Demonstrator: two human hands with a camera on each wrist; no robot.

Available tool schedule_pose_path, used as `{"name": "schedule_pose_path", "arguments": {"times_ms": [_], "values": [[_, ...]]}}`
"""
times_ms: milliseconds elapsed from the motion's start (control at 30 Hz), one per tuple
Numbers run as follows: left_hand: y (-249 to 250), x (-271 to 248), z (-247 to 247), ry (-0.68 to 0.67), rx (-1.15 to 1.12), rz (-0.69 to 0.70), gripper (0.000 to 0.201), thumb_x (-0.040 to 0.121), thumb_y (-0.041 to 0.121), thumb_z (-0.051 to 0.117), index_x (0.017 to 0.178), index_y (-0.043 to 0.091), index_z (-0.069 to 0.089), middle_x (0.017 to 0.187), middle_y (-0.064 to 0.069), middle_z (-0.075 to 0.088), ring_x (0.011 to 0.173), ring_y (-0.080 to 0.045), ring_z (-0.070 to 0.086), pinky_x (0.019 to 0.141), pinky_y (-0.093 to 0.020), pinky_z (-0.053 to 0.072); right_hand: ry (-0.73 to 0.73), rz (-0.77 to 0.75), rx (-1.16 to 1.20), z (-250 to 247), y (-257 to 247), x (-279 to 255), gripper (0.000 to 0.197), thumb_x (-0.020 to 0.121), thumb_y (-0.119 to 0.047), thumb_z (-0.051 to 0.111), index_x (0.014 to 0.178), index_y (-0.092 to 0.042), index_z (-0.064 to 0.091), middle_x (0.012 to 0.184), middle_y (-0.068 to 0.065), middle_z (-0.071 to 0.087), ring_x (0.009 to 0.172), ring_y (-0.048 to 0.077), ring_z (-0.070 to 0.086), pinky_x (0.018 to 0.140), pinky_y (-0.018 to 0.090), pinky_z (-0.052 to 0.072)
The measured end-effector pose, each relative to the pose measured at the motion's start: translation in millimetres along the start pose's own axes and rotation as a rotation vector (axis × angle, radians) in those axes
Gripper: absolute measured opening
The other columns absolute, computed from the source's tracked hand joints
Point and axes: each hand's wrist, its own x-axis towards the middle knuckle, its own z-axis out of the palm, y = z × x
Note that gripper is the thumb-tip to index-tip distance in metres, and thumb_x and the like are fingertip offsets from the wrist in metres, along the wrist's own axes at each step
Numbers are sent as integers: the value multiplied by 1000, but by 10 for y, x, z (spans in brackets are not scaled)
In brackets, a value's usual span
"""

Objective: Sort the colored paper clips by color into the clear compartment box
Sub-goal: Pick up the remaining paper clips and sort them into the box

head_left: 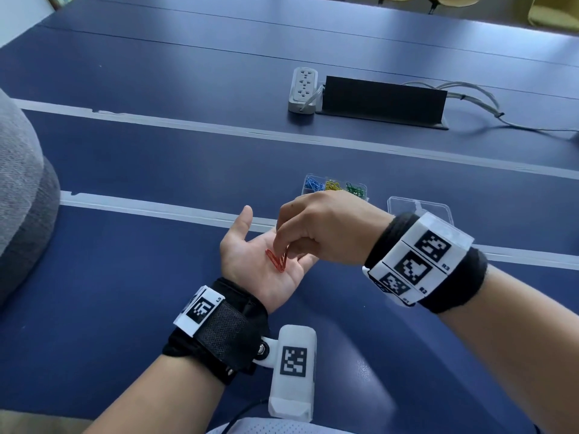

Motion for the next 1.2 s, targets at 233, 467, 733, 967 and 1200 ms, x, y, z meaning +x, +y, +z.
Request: {"name": "schedule_pose_path", "arguments": {"times_ms": [233, 467, 733, 967, 1200], "values": [[21, -19, 4, 66, -9, 6, 85, 91, 65, 29, 103, -12, 64, 111, -28, 66, 97, -36, 69, 97, -45, 43, 46, -99, -47, 77, 14, 9, 27, 82, -22, 62, 104, -34, 68, 92, -4, 67, 75, 25, 65, 51, 36, 51], [15, 15, -76, 71, 77, -32, 98, 87, 75, 20, 97, -7, 73, 113, -24, 67, 99, -32, 69, 109, -42, 35, 23, -112, -42, 129, 80, -4, 16, 82, -22, 57, 92, -20, 69, 89, 2, 64, 72, 27, 62, 53, 41, 52], [12, 21, -91, 75, 116, -82, 102, 84, 78, 18, 101, -7, 71, 116, -26, 65, 108, -31, 65, 109, -37, 36, -17, -190, -46, 118, 102, -17, 17, 84, -21, 59, 94, -20, 72, 87, -1, 68, 74, 24, 64, 58, 37, 54], [2, 60, -113, 65, 105, -83, 103, 84, 78, 16, 101, -8, 70, 118, -26, 64, 113, -31, 62, 111, -39, 34, 65, -233, -105, 201, 132, -65, 20, 85, -21, 54, 91, -19, 73, 81, 2, 65, 66, 26, 61, 47, 38, 52], [69, 151, -89, 42, -15, 1, 98, 84, 76, 25, 119, -8, 60, 126, -25, 60, 119, -36, 57, 107, -48, 37, 206, 34, -23, -69, 219, 28, 24, 89, -31, 53, 93, -19, 73, 83, 4, 68, 73, 25, 64, 64, 36, 53]]}}
